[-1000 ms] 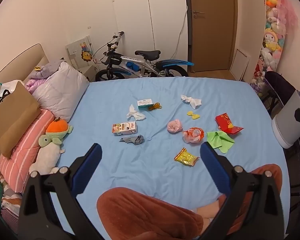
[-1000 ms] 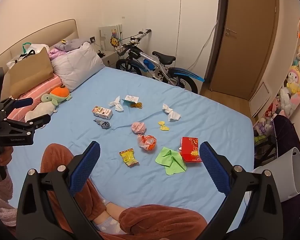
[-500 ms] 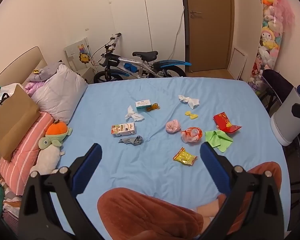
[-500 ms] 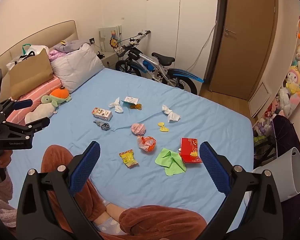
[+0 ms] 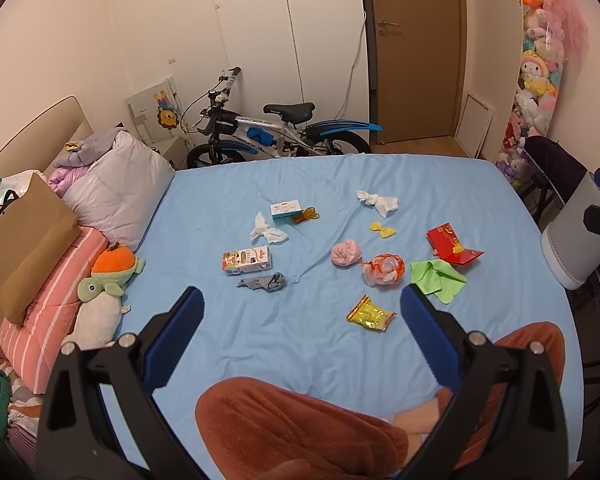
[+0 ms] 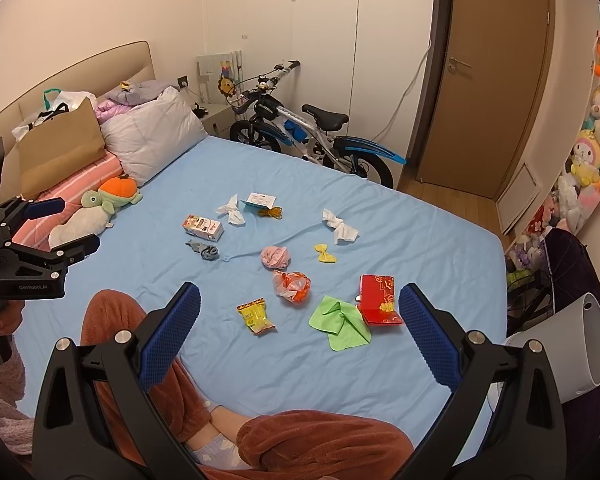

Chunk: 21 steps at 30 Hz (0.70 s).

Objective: Collect trash

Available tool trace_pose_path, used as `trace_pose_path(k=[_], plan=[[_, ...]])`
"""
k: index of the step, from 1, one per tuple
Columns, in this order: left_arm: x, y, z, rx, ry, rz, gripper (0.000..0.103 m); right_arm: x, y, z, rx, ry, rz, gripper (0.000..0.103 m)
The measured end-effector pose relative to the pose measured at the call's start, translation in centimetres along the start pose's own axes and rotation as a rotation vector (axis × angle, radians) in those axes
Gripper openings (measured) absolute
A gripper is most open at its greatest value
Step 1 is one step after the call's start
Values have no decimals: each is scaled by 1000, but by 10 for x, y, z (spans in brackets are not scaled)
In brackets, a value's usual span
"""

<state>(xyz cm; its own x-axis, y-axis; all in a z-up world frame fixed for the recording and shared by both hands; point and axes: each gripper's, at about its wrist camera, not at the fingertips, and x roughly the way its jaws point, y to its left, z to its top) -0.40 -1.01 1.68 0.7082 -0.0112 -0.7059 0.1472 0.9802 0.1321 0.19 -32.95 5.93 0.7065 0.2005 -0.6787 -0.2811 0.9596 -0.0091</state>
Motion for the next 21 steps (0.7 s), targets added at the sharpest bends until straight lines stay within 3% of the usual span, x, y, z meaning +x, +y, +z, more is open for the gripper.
trace_pose_path(k=[21], plan=[[2,-4,2,8,-2,2,98,-1,-1,1,-2,-4,-2,96]])
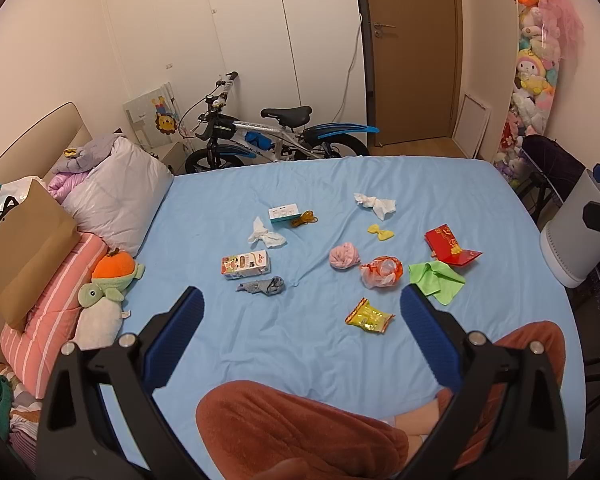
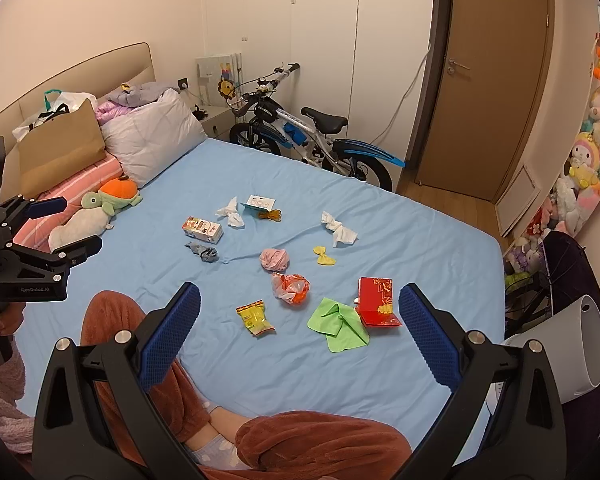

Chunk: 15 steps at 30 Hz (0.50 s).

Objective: Collect trash

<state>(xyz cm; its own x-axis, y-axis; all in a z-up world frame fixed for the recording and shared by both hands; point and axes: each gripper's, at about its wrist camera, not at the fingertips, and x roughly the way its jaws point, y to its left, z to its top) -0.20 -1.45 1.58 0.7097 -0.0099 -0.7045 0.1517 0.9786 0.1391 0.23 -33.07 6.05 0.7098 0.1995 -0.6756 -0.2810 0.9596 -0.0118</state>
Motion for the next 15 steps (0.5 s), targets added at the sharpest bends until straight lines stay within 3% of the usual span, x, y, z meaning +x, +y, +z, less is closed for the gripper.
trace_pose_path(k=[15], plan=[[0,-1,-1,1,-2,3,98,0,1,-2,0,-2,-2,96]])
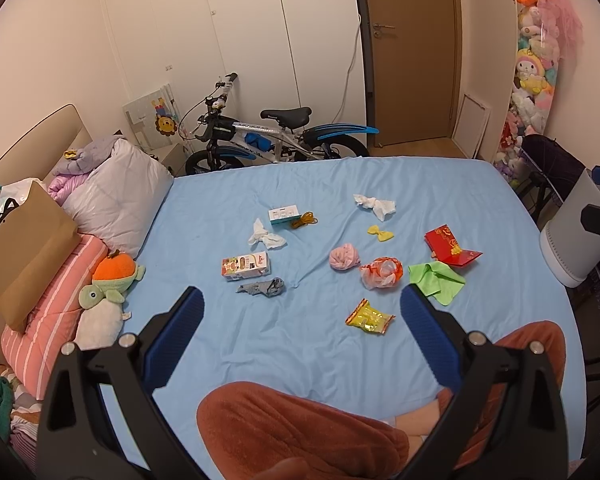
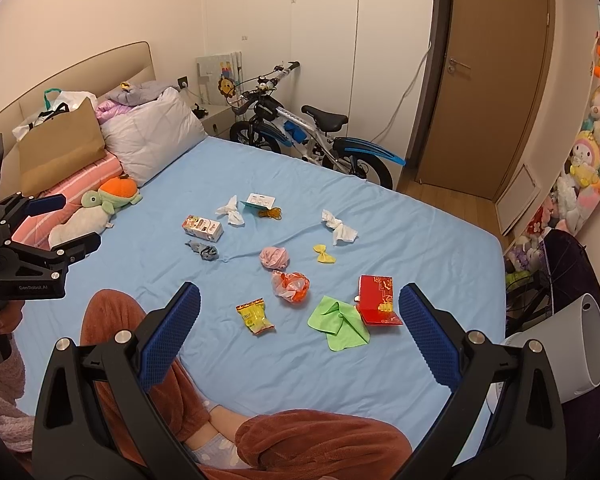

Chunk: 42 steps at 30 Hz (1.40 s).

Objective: Collect trash

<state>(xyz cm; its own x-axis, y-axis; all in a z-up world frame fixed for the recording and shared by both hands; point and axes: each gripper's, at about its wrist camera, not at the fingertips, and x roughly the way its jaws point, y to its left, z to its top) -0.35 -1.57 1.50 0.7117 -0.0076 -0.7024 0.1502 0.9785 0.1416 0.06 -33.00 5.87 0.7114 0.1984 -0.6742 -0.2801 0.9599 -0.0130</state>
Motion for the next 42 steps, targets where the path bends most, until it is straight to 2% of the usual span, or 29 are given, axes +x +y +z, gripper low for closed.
trace_pose_path(k=[28,31,37,42], plan=[[8,-7,1,13,5,2,98,5,-3,-2,-8,7,-7,96],[19,-13,0,30,2,9,98,15,-7,-8,-24,13,-31,96],[54,-31,-6,53,18,-35,98,46,-29,-27,17,44,-45,96],[91,-58,-13,87,41,-81,98,80,-56,-46,42,63,-103,96]])
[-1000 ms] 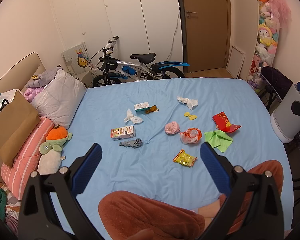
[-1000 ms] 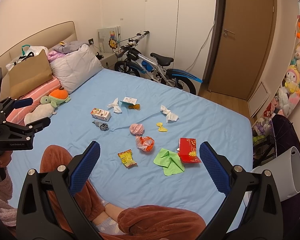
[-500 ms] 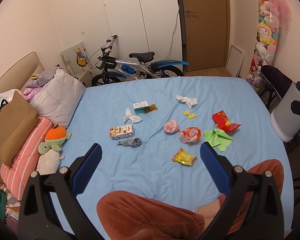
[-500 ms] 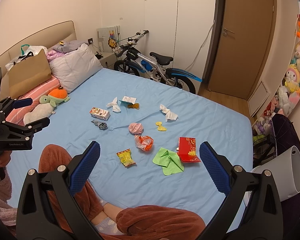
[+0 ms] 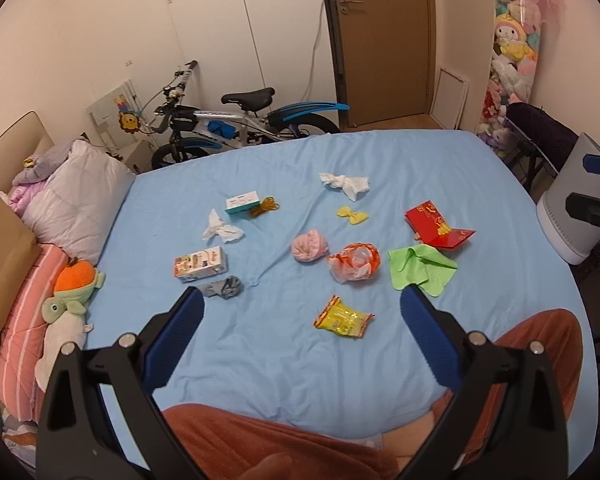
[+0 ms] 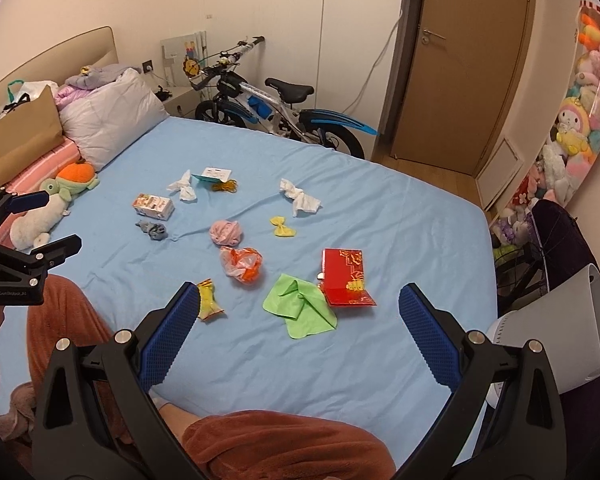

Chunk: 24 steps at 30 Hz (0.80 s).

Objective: Collect trash
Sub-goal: 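Grasp the red envelope with the right gripper while the left gripper grasps the green cloth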

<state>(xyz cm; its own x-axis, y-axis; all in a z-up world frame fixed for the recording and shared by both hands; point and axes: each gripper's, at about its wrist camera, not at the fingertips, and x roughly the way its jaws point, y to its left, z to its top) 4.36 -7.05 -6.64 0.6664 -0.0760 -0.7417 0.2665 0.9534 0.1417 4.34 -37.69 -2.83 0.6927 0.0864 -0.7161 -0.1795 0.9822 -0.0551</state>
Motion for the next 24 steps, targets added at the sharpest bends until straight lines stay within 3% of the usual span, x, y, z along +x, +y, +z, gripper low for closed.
trace_pose_path(k=[7,14,24], plan=[[72,-48,0,44,84,-112,98,63,-33,-28,-88,24,-104,96],[135,-100,2,64,134,-171,98,128,-58,-56,-192,59,-80,96],[240,-144,-9,58,279,-193,98,234,-79,-83,-368,120,-16,95]])
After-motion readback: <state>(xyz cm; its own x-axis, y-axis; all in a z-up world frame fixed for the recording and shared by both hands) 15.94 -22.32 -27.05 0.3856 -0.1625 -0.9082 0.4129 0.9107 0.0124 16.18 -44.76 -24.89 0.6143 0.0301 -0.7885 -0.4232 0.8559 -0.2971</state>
